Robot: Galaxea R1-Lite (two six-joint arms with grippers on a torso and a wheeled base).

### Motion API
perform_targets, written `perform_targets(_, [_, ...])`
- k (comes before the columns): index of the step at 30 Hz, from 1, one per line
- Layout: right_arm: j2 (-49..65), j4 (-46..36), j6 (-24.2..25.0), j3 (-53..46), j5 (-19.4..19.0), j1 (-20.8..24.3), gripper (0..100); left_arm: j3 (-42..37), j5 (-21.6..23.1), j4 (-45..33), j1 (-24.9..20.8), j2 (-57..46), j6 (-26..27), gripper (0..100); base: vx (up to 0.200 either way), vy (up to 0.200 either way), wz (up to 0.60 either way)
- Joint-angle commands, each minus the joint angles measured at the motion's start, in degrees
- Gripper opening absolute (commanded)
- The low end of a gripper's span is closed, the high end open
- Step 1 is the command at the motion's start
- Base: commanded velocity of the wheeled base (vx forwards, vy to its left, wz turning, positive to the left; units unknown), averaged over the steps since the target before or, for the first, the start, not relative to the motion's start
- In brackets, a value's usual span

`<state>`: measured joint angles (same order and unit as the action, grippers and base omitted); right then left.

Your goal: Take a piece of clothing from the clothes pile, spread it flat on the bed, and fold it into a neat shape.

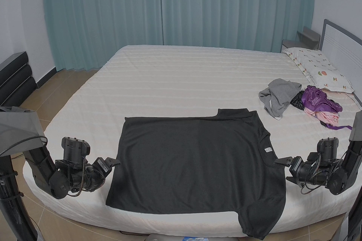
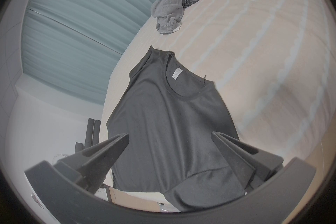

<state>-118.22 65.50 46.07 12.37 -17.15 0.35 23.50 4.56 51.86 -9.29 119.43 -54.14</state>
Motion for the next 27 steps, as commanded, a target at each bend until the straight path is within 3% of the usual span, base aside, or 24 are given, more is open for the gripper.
perform_targets(1, [-0.9, 0.4, 0.1, -0.4, -0.1, -0.2, 100, -0.6, 0.1, 0.0, -0.1, 0.6, -0.1, 100, -0.2, 0.0, 0.0])
perform_targets(17, [-4.1, 7.9, -0.1, -2.7, 0.1, 0.2, 100, -0.1, 0.8, 0.1, -0.6, 0.5, -2.5, 100, -0.013, 0.0, 0.0])
perform_targets(27, [-4.6, 8.1, -0.1, -2.7, 0.0, 0.2, 100, -0.1, 1.1, 0.1, -1.9, 0.4, -3.8, 100, 0.0, -0.18, 0.0])
